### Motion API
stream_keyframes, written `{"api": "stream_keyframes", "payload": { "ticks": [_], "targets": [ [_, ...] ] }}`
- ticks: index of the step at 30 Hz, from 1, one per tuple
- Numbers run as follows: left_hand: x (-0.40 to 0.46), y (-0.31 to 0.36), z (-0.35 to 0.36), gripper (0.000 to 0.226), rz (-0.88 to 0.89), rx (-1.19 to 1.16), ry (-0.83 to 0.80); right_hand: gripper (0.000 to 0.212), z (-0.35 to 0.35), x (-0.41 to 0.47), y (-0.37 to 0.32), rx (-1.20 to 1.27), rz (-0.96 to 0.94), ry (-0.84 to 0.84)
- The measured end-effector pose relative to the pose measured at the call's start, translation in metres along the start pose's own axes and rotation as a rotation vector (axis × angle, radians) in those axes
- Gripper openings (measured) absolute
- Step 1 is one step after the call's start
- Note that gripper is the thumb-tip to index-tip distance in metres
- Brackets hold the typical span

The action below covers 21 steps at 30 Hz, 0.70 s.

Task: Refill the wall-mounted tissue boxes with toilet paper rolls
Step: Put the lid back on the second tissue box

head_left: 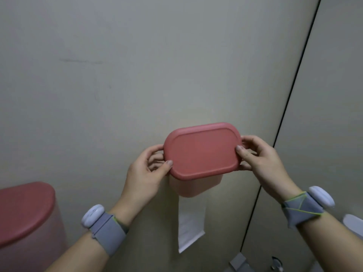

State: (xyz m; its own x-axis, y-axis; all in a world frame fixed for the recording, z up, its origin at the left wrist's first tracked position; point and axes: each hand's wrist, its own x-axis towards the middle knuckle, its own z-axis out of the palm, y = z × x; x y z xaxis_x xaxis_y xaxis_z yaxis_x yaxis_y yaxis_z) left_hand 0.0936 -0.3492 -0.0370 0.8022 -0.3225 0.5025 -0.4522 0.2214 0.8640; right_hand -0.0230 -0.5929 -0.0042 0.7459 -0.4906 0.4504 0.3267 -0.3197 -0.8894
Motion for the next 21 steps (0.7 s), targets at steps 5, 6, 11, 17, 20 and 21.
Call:
{"api": "stream_keyframes", "payload": {
  "ticks": [5, 6, 11, 17, 20, 21],
  "targets": [
    [0.023, -0.007, 0.011, 0.032, -0.054, -0.039, 0.068, 0.043, 0.0, 0.026, 0.004, -0.105, -0.092, -0.034],
    [0.027, -0.008, 0.014, 0.033, -0.058, -0.034, 0.077, 0.044, -0.001, 0.033, 0.005, -0.13, -0.114, -0.05],
    [0.037, -0.014, 0.027, 0.029, -0.07, 0.001, 0.147, 0.046, -0.007, 0.067, 0.024, -0.154, -0.17, -0.131],
    [0.033, -0.023, 0.053, 0.026, -0.046, 0.076, 0.324, 0.072, -0.022, 0.102, 0.048, -0.082, -0.086, -0.393],
    [0.03, -0.022, 0.056, 0.028, -0.053, 0.132, 0.384, 0.086, -0.026, 0.111, 0.058, -0.097, -0.05, -0.546],
    [0.029, -0.021, 0.057, 0.028, -0.05, 0.156, 0.406, 0.09, -0.026, 0.114, 0.061, -0.1, -0.052, -0.576]
  ]
}}
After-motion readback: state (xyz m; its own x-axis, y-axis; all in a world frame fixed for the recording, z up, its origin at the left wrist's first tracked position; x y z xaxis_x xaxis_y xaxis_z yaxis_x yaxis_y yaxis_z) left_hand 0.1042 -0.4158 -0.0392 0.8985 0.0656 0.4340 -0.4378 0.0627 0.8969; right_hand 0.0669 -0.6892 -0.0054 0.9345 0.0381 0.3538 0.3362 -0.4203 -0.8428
